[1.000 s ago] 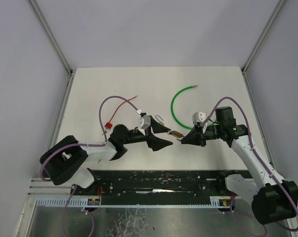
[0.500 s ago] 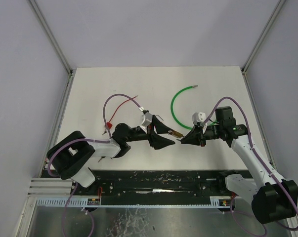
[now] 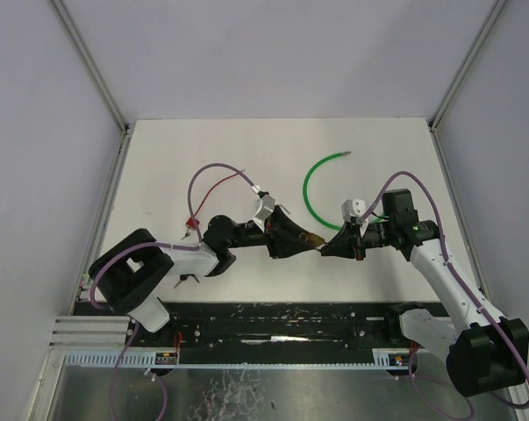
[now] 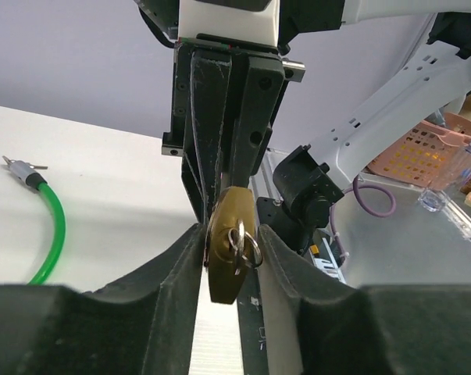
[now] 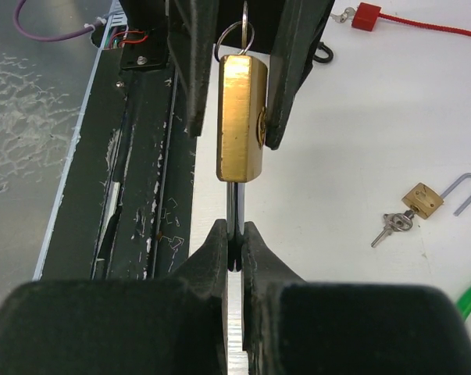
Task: Lock with the key
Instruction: Lock the lock.
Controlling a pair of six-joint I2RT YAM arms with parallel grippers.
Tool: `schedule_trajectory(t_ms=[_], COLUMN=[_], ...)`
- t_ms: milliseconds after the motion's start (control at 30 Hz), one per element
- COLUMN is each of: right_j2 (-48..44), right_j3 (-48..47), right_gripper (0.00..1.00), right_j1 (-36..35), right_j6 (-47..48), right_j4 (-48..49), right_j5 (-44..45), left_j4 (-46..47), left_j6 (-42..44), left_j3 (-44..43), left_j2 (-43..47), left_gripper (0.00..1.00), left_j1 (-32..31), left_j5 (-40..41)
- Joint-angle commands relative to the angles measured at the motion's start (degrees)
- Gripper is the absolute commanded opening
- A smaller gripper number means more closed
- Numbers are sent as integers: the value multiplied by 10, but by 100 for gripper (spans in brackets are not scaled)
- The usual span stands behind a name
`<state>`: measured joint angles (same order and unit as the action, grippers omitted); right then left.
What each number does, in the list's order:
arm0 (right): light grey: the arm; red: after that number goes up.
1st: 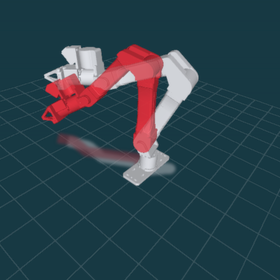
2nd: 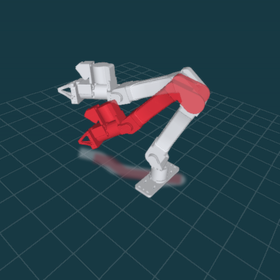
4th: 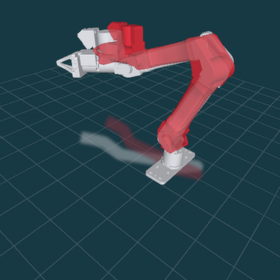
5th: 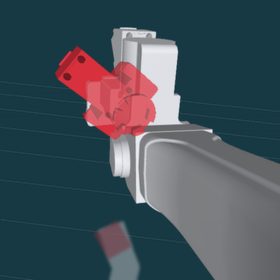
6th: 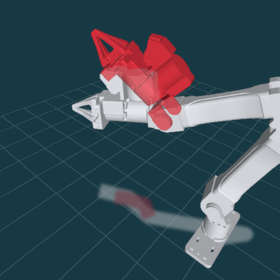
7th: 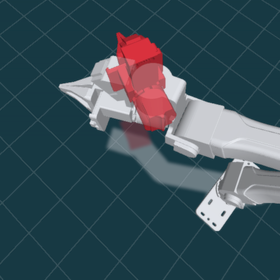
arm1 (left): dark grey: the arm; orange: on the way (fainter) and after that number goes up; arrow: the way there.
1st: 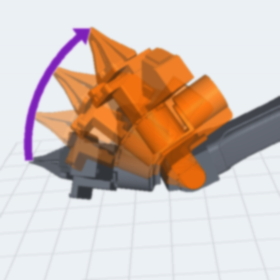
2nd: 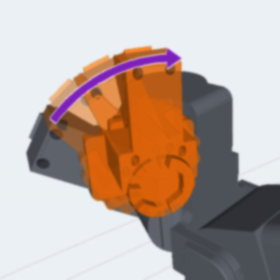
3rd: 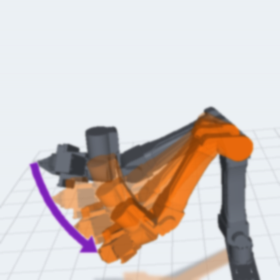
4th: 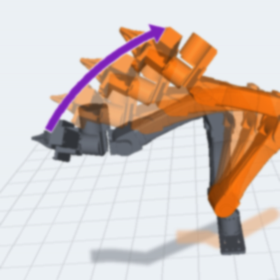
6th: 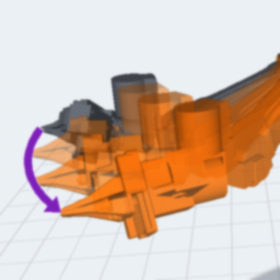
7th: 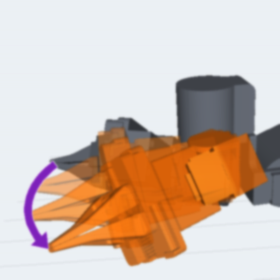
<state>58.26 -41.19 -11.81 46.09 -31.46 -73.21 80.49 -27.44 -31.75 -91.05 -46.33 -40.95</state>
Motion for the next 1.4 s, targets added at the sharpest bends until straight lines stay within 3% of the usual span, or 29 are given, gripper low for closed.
schedule_trajectory(t_ms=[0, 100, 167, 367, 567, 633, 967, 1133, 1233, 1300, 1367], right_j2=[2, 5, 6, -4, -12, -15, -49, -83, -110, -130, -149], right_j3=[-23, -23, -25, -27, -26, -25, -19, -3, 23, 35, 35], right_gripper=[0, 0, 0, 0, 4, 11, 70, 81, 83, 89, 99], right_j1=[1, 2, 1, 2, 2, 3, 11, 16, 16, 17, 22], right_j6=[2, -6, -14, -36, -64, -66, -92, -187, -323, -399, -414], right_j4=[10, 15, 18, 33, 52, 51, 65, 145, 284, 338, 343], right_j5=[-36, -28, -21, -4, -9, -22, -71, -85, -67, -31, -27], left_j4=[29, 29, 29, 22, 73, 87, 94, 76, 75, 76, 78], left_j6=[-8, -20, -30, -64, -134, -156, -194, -179, -189, -213, -231], left_j3=[-21, -22, -19, 14, 57, 65, 86, 110, 119, 122, 123], left_j2=[-11, -14, -13, 5, 9, 9, 65, 121, 145, 161, 178], left_gripper=[27, 8, 2, 1, 1, 1, 1, 1, 1, 0, 0], left_j1=[-6, -6, -7, -9, -11, -11, -11, -10, -10, -12, -13], left_j5=[-5, -2, 2, 57, 113, 123, 137, 155, 162, 169, 169])
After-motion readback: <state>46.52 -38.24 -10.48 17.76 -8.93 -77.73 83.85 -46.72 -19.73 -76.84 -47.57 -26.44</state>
